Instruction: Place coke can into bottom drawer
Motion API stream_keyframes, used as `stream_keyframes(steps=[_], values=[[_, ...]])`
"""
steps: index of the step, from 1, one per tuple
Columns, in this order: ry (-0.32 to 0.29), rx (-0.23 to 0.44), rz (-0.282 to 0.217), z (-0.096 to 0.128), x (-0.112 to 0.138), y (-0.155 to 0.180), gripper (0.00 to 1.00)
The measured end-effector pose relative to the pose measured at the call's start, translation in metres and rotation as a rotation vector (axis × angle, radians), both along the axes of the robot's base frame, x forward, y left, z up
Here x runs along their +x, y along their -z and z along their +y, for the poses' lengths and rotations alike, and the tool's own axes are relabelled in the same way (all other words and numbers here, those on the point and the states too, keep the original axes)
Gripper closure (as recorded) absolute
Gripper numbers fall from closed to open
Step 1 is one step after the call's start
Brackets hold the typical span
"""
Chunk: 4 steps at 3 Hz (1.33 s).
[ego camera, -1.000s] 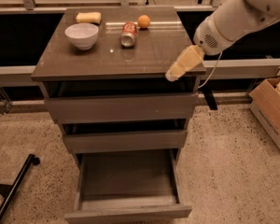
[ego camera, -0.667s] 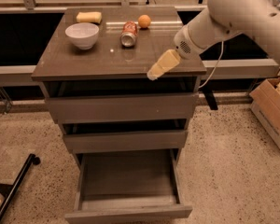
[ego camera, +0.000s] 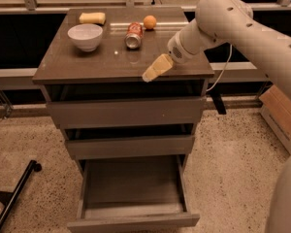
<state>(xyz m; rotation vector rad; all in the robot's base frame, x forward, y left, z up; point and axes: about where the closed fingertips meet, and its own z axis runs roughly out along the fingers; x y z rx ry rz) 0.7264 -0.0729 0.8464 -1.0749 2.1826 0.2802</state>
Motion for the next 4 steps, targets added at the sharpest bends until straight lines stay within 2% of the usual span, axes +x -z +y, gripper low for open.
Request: stream_keyframes(steps=[1,2,3,4], values=[[0.047,0.029,-0.029,0.005,0.011,0.002,0.0],[0.18,0.147,-0.139,0.031,0.068,0.001,0.0],[0.235,0.235,-0.197,0.051,0.106,-0.002,0.0],[0.225,0.293,-0.228,0.086,0.135,-0.004,0.0]])
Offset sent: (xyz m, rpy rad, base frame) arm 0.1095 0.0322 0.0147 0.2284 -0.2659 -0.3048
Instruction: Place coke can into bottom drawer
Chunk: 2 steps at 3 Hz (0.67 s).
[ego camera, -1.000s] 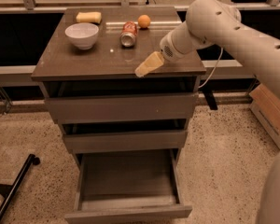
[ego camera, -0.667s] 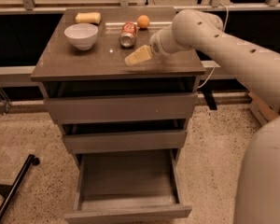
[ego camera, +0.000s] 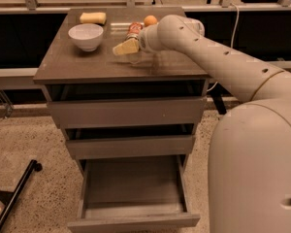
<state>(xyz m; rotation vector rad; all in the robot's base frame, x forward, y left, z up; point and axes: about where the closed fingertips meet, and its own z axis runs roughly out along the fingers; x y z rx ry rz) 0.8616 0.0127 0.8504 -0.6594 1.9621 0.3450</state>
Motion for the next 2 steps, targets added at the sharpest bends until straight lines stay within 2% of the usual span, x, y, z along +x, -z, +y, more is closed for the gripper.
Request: stream_keyframes(steps=[2], values=[[0.046,0.066,-0.057,0.031,0.049,-0.002,0.0]])
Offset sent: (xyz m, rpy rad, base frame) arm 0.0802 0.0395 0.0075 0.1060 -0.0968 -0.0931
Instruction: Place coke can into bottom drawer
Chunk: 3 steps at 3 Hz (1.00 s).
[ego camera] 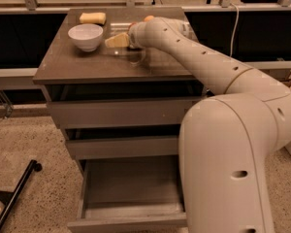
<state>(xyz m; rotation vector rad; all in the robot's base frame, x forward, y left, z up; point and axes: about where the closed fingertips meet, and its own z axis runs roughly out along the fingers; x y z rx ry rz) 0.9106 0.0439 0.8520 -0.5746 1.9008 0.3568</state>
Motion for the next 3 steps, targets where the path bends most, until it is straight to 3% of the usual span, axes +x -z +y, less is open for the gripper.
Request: stream_keyframes(steps=[1,2,3], values=[[0.067,0.006,-0.007,-0.012,0.02,0.004,0.27],[0.106,-0.006,-0.002,-0.026,0.019,0.007,0.5],[0.114,-0.051,-0.005,-0.044,0.002,-0.001,0.74]])
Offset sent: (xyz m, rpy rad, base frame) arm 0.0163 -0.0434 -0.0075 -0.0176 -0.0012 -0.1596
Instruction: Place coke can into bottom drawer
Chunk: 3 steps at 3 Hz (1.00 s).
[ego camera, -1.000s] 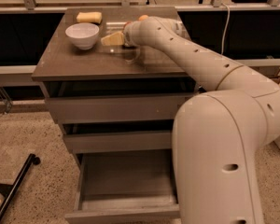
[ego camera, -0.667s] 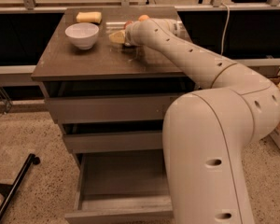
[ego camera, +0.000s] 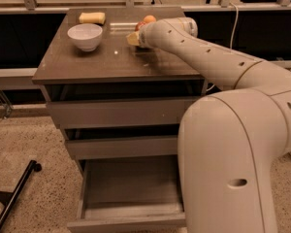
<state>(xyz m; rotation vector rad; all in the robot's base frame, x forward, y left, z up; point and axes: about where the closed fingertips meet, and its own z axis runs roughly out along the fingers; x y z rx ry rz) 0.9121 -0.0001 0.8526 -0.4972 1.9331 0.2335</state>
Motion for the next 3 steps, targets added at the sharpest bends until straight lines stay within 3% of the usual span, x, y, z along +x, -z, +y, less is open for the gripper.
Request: stream_keyframes(steps=[1,2,3], values=[[-0.027,-0.01,0.02,-0.024,-0.031,-0.017,0.96],[-0.133,0.015,0.088,-0.046,-0.093,-0.034,1.0],[-0.315,0.069,0.143,-0.049,-0.197,-0.048,1.0]])
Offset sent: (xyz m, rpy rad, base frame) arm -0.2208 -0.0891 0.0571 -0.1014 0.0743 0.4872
